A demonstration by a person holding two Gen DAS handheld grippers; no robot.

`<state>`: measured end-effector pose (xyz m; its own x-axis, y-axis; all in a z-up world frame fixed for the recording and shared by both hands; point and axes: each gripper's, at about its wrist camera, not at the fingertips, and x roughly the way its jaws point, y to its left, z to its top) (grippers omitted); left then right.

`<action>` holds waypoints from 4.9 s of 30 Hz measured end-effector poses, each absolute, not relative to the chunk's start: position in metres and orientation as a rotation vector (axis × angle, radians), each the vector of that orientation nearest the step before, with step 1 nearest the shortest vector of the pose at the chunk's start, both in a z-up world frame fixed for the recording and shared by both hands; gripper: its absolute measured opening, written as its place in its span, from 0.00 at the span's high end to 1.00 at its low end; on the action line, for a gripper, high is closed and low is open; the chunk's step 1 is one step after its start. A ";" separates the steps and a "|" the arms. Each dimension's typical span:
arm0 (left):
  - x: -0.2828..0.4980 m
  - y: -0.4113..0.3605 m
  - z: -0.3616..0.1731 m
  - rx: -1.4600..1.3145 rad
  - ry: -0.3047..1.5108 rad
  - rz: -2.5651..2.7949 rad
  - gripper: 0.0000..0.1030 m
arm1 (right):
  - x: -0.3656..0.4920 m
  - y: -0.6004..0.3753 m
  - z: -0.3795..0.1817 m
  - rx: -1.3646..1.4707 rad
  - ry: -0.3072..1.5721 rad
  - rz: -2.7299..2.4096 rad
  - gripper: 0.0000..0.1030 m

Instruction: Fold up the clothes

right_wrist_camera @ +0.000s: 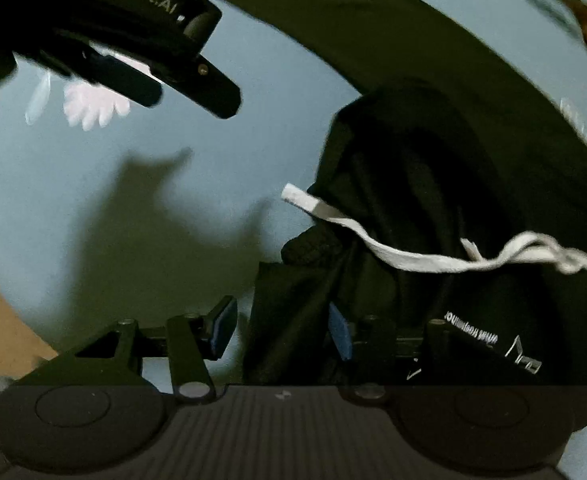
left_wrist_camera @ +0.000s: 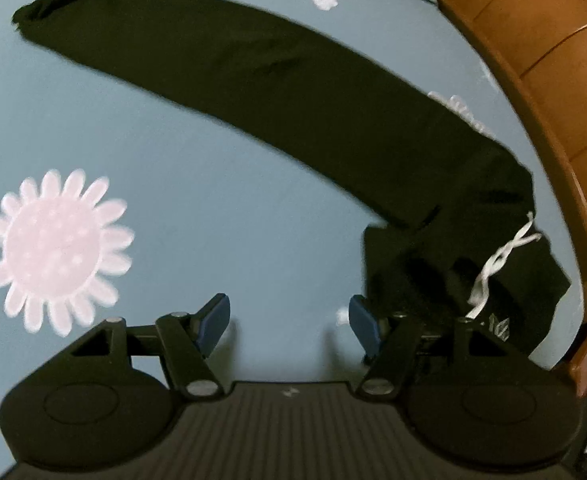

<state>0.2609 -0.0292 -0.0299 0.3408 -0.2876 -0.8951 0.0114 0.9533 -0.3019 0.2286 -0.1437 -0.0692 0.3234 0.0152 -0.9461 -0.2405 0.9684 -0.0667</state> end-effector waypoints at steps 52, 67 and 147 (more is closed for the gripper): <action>0.265 -0.118 -0.103 -0.594 1.308 -0.493 0.70 | 0.182 -0.293 -0.014 -0.060 1.167 -0.026 0.52; 0.257 -0.083 -0.070 -0.470 1.290 -0.343 0.89 | 0.190 -0.265 0.004 -0.077 1.078 0.005 0.32; 0.161 0.242 -0.019 -0.032 1.452 0.602 0.82 | 0.227 -0.240 -0.023 -0.114 1.196 0.004 0.29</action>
